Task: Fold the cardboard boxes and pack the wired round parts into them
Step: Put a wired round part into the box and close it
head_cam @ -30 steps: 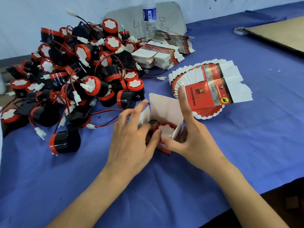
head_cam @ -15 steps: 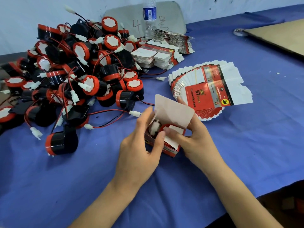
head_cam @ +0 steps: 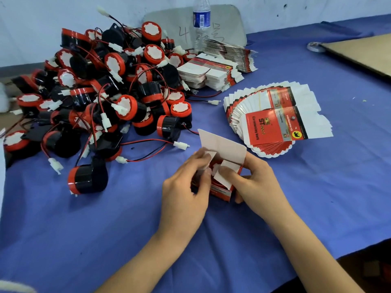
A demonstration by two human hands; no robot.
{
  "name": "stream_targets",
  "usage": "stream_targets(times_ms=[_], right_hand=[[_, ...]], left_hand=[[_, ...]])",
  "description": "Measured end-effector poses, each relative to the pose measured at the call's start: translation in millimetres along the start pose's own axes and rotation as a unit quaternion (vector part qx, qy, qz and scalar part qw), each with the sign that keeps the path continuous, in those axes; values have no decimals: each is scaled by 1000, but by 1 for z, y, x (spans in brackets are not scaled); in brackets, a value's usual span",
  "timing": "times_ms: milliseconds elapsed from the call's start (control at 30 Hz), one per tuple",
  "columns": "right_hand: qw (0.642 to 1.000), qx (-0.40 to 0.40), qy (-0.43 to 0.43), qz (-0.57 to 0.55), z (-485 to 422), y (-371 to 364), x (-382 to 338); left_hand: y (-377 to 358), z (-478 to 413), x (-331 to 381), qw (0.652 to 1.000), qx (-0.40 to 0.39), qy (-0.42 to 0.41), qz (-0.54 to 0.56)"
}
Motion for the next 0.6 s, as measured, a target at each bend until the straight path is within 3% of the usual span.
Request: stream_targets(times_ms=[100, 267, 400, 600], right_hand=[[1000, 0, 0, -4, -1, -2, 0], [1000, 5, 5, 12, -2, -2, 3], [999, 6, -1, 42, -3, -2, 6], [999, -2, 22, 41, -1, -2, 1]], left_hand=[[0, 1, -6, 992, -2, 106, 71], [2, -3, -13, 976, 30, 187, 110], [-12, -6, -17, 918, 23, 336, 209], [-21, -22, -17, 927, 19, 346, 146]])
Point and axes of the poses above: each hand's wrist, its own z-axis away from the middle knuckle, its own y-axis out of the back of the hand, x = y × z, the point moved 5 cm from there along -z, towards the middle knuckle, and after that the axes turned 13 degrees about x, right-handed, at the moved point
